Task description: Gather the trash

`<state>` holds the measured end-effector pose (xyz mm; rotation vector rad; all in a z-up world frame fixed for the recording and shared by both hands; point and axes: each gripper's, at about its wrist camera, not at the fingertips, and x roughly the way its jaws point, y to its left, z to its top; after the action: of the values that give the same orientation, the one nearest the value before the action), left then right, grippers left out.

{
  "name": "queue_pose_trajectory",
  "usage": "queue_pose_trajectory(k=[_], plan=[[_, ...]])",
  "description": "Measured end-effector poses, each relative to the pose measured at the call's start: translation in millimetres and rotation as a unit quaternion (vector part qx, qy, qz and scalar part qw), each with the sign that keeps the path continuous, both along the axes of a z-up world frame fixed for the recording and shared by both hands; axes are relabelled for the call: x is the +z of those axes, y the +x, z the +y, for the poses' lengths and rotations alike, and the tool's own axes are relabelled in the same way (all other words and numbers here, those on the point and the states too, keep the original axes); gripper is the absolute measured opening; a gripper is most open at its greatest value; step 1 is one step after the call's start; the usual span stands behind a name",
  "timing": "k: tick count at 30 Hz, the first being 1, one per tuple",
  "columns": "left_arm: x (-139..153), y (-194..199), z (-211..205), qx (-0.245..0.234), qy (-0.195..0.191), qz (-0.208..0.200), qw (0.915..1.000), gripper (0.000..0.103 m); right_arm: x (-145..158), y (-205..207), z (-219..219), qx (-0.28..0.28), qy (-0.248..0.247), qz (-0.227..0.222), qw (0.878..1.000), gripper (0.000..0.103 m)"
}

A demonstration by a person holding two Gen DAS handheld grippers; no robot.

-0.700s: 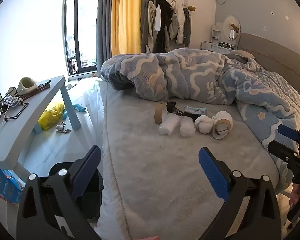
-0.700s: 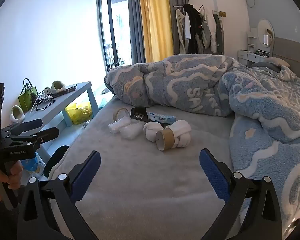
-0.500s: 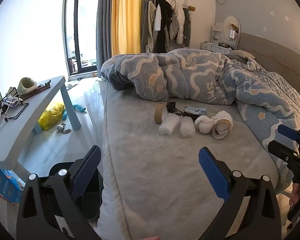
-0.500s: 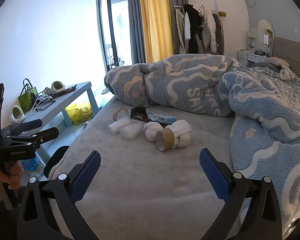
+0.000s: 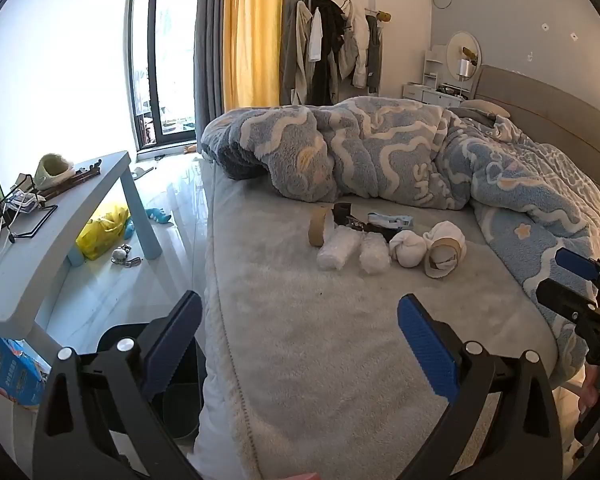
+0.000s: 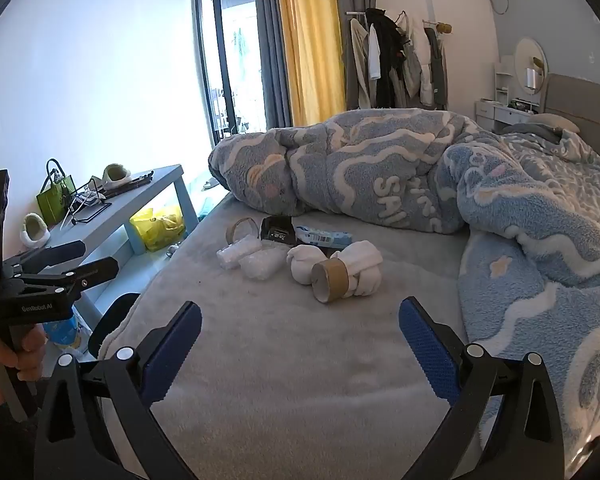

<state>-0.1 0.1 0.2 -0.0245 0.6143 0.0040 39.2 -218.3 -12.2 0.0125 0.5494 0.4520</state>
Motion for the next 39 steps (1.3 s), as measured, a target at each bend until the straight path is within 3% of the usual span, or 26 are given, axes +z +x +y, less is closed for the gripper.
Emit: queue_pose_trajectory(k=[39], plan=[[-1.8,-1.2,-0.7,0.0,0.001,0.002,1.0,0.1,2.3,-0.5,-0.4,-0.001,0.004,0.0,1.0,0.1]])
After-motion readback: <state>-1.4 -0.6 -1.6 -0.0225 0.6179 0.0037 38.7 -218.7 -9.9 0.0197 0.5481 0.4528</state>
